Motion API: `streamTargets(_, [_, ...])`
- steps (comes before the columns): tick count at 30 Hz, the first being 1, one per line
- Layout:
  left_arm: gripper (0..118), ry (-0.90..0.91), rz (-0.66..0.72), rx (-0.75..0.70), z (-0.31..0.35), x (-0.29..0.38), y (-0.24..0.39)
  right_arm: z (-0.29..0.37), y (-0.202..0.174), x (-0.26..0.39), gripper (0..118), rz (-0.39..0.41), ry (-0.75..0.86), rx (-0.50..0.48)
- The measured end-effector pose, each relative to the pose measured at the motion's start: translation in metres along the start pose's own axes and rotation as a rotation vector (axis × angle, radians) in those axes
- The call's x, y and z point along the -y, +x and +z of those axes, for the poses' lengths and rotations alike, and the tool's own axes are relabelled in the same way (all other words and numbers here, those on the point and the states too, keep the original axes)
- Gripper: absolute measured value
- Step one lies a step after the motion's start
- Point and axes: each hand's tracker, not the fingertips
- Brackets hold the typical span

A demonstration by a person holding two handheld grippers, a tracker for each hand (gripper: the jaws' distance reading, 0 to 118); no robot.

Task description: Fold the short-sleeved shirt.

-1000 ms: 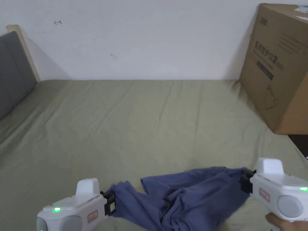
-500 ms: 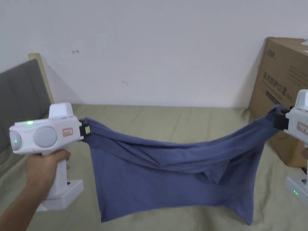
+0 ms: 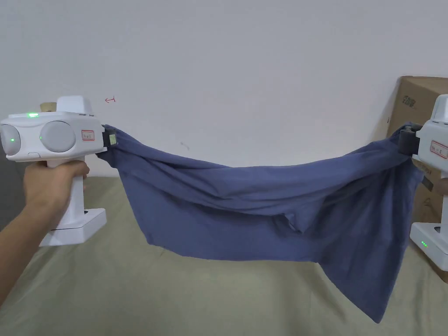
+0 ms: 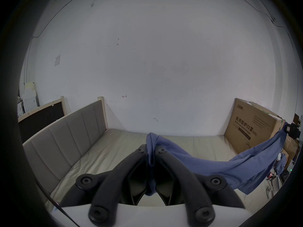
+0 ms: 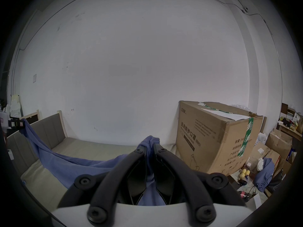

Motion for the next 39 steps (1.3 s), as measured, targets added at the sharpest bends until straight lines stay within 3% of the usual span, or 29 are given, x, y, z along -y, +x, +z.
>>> streamTargets(7, [5,-0.066,0.008,-0.019,-0.052,0.045,-0.016,-0.04,-0.013,0.052,4,0.006,-0.075,-0.009])
streamTargets(12, [5,-0.182,0.01,-0.029,-0.078,0.108,-0.025,-0.05,-0.018,0.109,4,-0.049,-0.135,-0.037])
streamTargets(17, [5,-0.301,0.03,-0.032,-0.081,0.181,-0.034,-0.043,-0.029,0.169,4,-0.052,-0.235,-0.029])
streamTargets(30, [5,-0.547,0.059,-0.047,0.007,0.342,-0.067,0.065,-0.026,0.284,4,-0.111,-0.406,0.033])
streamTargets(39, [5,-0.593,0.124,-0.073,0.098,0.399,-0.081,0.148,-0.008,0.342,4,-0.15,-0.479,0.068])
